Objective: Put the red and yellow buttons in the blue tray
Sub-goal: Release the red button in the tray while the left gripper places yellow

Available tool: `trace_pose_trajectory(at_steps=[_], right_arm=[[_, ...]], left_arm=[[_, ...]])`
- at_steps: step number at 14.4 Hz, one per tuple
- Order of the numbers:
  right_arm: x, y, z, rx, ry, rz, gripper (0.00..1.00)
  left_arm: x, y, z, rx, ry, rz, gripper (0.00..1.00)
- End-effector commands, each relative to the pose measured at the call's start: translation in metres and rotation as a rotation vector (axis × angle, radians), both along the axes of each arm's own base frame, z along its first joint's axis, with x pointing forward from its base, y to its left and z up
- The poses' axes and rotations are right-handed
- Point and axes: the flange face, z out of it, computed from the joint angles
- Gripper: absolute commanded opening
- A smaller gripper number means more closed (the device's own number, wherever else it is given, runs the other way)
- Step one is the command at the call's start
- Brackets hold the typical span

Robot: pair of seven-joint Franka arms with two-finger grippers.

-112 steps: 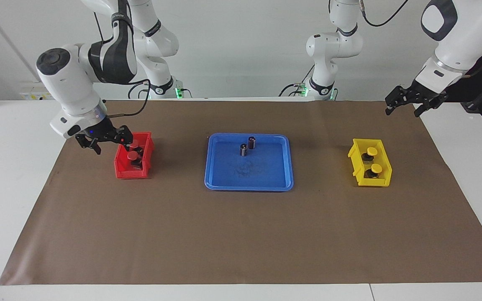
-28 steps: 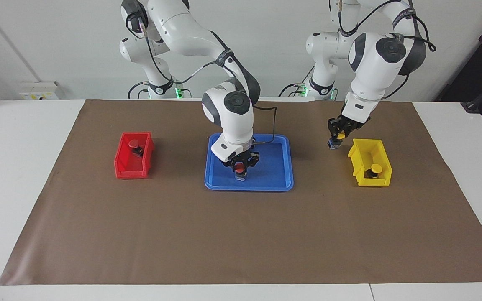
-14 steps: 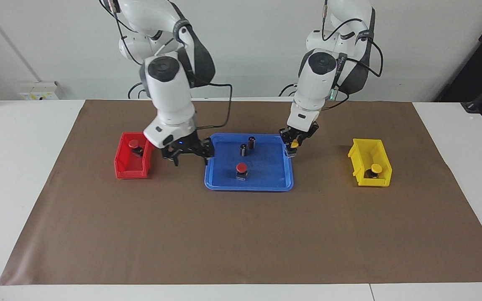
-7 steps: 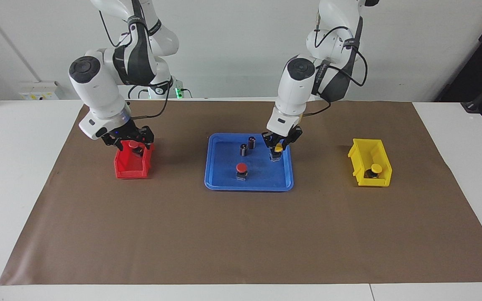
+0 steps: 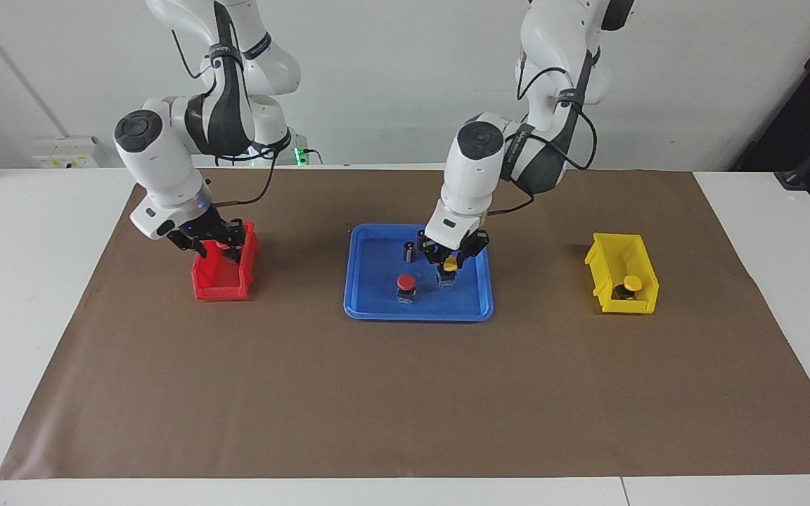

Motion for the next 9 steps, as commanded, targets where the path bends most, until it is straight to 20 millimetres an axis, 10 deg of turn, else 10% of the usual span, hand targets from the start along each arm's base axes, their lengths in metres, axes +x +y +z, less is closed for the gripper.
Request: trace_pose_trajectory(at_steps=[1, 9], right_arm=[[-0.018, 0.000, -0.001, 0.006, -0.009, 0.015, 0.69], [-0.041, -0.014, -0.020, 0.009, -0.010, 0.046, 0.65]], left_arm=[[0.006, -0.008, -0.005, 0.012, -0.027, -0.005, 0.02], [0.009, -0.012, -0.017, -0.001, -0.041, -0.024, 0.13]])
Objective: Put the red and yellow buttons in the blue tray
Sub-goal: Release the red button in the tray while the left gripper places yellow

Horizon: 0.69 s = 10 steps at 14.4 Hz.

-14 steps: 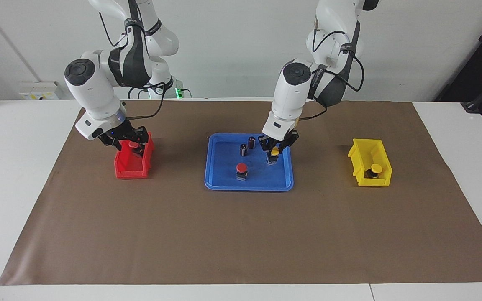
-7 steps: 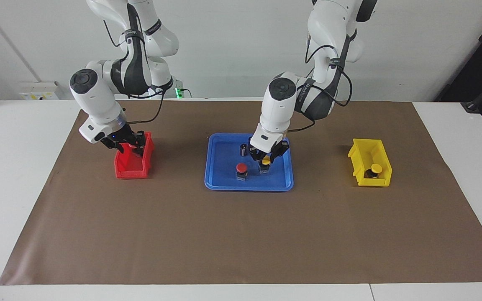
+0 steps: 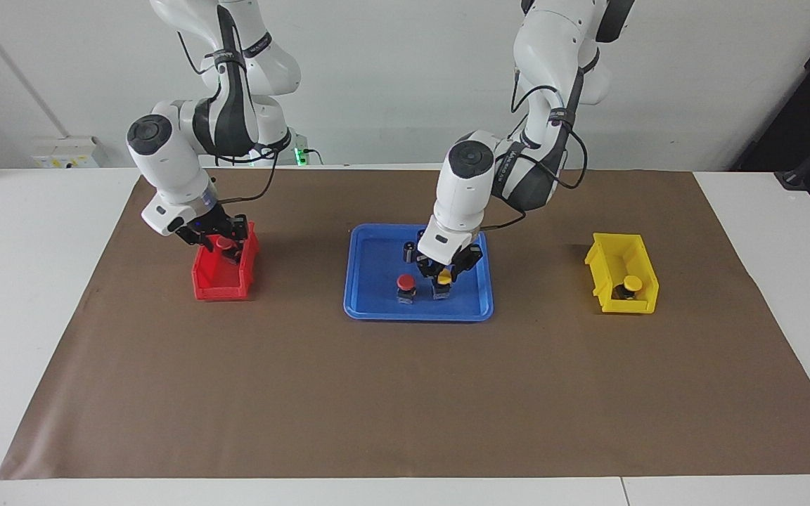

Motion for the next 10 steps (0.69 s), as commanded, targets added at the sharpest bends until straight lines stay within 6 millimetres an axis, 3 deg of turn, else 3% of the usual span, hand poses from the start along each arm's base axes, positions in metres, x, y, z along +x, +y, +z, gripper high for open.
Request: trace_pose_trajectory(at_steps=[1, 6, 10], right_arm=[[-0.012, -0.008, 0.000, 0.006, -0.017, 0.018, 0.65], [-0.016, -0.009, -0.004, 0.007, -0.017, 0.032, 0.61], [-0.023, -0.011, -0.009, 0.007, -0.030, 0.053, 0.60]], left_arm=[[0.002, -0.006, 0.001, 0.005, -0.028, -0.019, 0.21], [0.001, -0.006, -0.001, 0.007, -0.025, -0.016, 0.52], [-0.002, -0.009, -0.003, 0.006, -0.023, -0.018, 0.56]])
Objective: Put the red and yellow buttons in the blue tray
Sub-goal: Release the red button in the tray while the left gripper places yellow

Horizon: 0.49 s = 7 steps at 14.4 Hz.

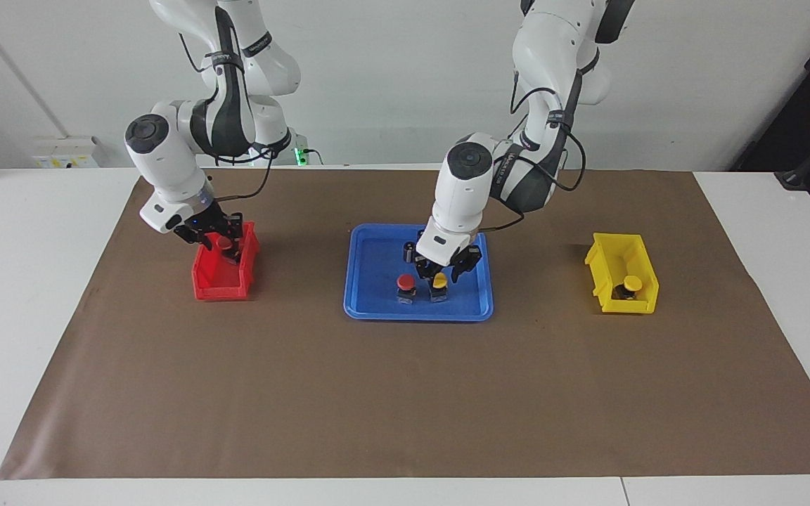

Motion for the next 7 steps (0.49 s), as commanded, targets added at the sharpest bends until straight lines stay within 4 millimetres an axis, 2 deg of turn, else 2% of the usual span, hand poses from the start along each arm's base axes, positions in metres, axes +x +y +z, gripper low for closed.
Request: trace_pose_trajectory(at_steps=[1, 3, 6, 7], right_arm=[[-0.011, -0.006, 0.001, 0.006, -0.021, 0.027, 0.60], [-0.013, -0.006, -0.001, 0.006, -0.016, 0.030, 0.60], [-0.016, -0.006, -0.002, 0.006, -0.015, 0.030, 0.60], [-0.018, -0.006, -0.004, 0.007, -0.010, 0.030, 0.60]], left_arm=[[-0.001, -0.006, -0.003, 0.012, -0.016, -0.012, 0.56], [-0.001, -0.005, -0.002, 0.015, -0.012, -0.013, 0.60], [-0.002, 0.001, 0.019, 0.016, -0.018, -0.006, 0.89], [-0.001, 0.009, 0.040, 0.012, -0.027, 0.004, 0.99]])
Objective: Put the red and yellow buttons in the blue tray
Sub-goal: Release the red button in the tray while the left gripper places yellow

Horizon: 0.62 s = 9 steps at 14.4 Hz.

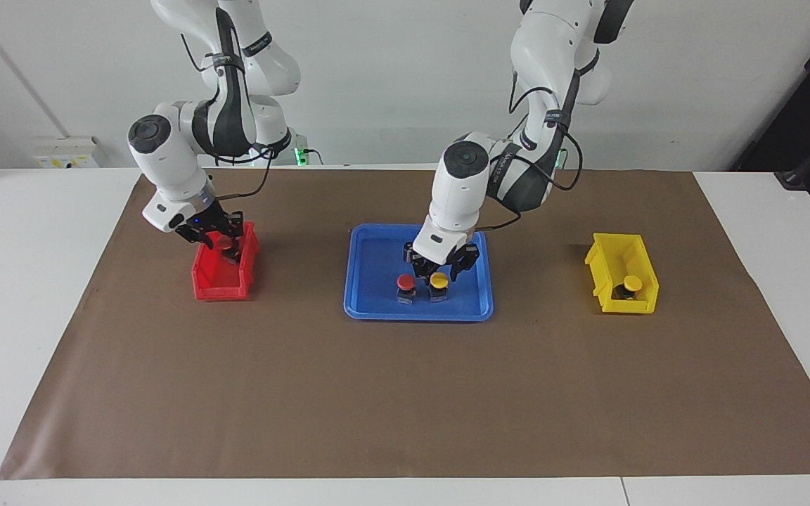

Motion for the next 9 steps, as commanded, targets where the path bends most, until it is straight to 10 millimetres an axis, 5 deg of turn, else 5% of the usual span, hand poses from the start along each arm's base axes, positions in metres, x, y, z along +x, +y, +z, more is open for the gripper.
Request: trace_pose_trajectory(at_steps=[1, 5, 9], right_arm=[[-0.012, -0.003, 0.001, 0.005, -0.020, 0.015, 0.60], [-0.014, -0.007, 0.000, 0.006, -0.019, 0.029, 0.59], [-0.016, -0.011, -0.007, 0.007, -0.018, 0.036, 0.56]], left_arm=[[-0.003, 0.020, 0.053, 0.022, -0.016, 0.016, 1.00], [-0.009, 0.110, 0.120, 0.108, 0.087, -0.045, 1.00], [0.002, 0.227, 0.155, 0.095, 0.076, -0.069, 1.00]])
